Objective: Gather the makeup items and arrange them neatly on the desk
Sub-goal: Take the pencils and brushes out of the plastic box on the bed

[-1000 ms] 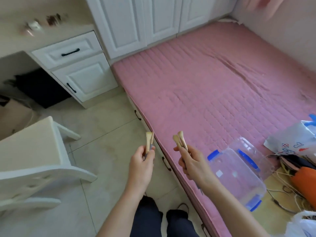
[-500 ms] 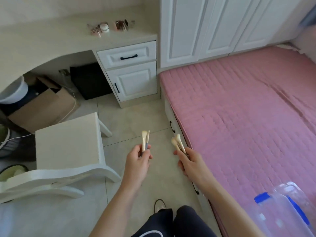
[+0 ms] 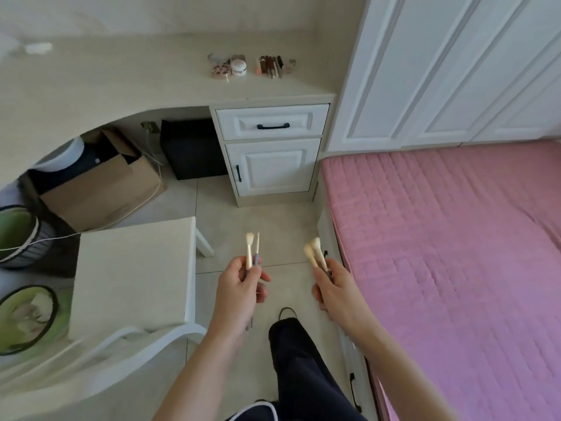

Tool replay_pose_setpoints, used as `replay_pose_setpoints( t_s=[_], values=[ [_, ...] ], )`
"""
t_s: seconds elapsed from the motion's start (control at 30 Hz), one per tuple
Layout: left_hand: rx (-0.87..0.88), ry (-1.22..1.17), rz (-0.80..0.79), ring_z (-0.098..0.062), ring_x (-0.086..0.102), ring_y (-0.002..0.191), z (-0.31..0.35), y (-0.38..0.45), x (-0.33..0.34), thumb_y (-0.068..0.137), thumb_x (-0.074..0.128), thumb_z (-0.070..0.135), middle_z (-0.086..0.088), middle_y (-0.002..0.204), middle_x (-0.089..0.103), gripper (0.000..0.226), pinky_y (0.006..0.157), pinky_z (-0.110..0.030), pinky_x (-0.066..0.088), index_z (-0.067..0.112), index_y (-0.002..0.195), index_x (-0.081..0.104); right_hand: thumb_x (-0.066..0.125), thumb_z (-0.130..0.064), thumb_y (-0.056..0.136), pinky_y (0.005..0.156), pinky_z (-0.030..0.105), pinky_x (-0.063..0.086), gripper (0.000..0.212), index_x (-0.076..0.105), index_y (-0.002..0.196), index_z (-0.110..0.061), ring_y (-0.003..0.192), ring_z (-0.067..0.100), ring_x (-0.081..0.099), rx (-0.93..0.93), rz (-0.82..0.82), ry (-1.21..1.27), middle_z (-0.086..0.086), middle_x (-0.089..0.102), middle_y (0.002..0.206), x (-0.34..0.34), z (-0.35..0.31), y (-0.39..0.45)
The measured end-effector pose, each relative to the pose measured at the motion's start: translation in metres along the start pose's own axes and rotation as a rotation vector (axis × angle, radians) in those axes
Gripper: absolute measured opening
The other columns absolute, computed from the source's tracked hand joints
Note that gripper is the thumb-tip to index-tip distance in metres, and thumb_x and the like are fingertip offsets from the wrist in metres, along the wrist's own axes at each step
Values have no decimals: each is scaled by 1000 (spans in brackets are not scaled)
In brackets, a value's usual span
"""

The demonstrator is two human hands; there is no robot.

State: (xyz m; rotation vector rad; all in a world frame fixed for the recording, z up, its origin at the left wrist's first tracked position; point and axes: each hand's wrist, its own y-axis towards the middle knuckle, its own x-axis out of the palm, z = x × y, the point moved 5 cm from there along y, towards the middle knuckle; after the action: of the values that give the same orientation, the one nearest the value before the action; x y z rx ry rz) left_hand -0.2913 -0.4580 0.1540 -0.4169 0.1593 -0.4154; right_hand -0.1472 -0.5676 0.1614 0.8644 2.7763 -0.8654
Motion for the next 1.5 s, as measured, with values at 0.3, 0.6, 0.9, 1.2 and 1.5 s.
replay_pose_setpoints(
  t_s=[0.3,0.6,0.9,1.2,1.5],
  values=[
    [-45,-38,41,-12,59,55,67,126,30,98,49,12,-2,72,67,13,56,-26,54,16,97,61,42,-26,97,40,19,31,10,39,104,-19,47,7,41,28,14,-26,-2,53,65,-20,-73,145],
    [-94,-51,56,-11,59,56,113,222,46,97,49,10,-5,74,59,17,56,-25,52,17,99,65,42,-27,97,39,16,32,7,43,104,-25,45,2,42,2,-25,-8,-1,55,67,-18,-127,245],
    [-110,-52,6,-15,57,57,172,347,56,96,50,9,-8,74,60,14,57,-27,52,8,102,63,42,-27,97,40,18,30,14,48,90,-18,45,6,39,34,21,22,-3,53,64,-16,-182,351],
    [-56,3,-37,-14,57,49,253,494,54,94,49,4,-4,66,64,15,49,-24,50,10,93,63,42,-28,98,44,23,32,20,49,90,-11,48,10,40,21,89,6,1,52,65,-10,-281,466],
    [-106,-41,-76,-14,58,48,284,573,81,93,52,5,-6,63,65,12,48,-24,49,9,93,63,44,-29,98,38,17,29,23,51,96,-7,47,10,39,93,157,84,3,53,65,-23,-316,537]
  ],
)
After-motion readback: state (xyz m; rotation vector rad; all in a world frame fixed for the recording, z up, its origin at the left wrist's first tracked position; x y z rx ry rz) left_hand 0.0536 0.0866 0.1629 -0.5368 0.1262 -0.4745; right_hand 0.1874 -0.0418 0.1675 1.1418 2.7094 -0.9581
